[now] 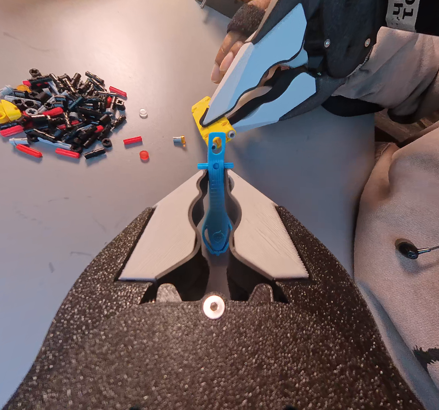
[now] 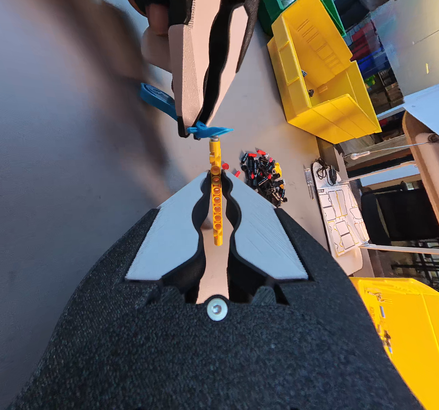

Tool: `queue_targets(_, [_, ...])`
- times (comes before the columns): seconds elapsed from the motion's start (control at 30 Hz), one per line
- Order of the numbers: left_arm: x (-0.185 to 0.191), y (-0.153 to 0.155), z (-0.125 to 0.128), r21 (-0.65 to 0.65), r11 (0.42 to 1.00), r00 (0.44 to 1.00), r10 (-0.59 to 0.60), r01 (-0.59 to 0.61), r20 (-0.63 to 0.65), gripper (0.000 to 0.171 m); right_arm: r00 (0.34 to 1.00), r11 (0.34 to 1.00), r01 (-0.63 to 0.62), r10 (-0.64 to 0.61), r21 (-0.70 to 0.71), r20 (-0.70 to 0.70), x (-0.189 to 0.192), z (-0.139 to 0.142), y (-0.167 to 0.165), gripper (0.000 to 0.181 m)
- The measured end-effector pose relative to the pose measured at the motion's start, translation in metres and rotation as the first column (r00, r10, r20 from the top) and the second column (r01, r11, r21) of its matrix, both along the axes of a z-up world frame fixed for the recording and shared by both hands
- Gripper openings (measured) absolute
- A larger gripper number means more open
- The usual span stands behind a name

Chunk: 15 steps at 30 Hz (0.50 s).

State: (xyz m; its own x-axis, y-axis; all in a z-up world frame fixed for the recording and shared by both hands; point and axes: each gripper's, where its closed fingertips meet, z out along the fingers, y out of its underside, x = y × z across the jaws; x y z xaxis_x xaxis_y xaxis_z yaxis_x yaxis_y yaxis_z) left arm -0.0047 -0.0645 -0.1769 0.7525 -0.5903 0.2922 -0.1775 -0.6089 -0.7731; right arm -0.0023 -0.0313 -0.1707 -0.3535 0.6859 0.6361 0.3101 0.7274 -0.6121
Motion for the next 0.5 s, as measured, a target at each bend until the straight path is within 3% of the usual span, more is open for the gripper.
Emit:
queue_targets(0.27, [0.001, -0.005, -0.010, -0.110, 0.994, 0.999, -0.027, 0.023, -0.040, 0.011, 1.000, 0.997, -0.020, 0.019, 0.077, 0.008, 0.002, -0.003, 0.000, 0.006])
queue_targets(0.5, [0.007, -0.008, -0.007, -0.166, 0.984, 0.998, -0.058, 0.060, 0.016, 0.011, 1.000, 0.994, -0.020, 0.022, -0.112, 0.015, 0.005, -0.001, -0.003, 0.006])
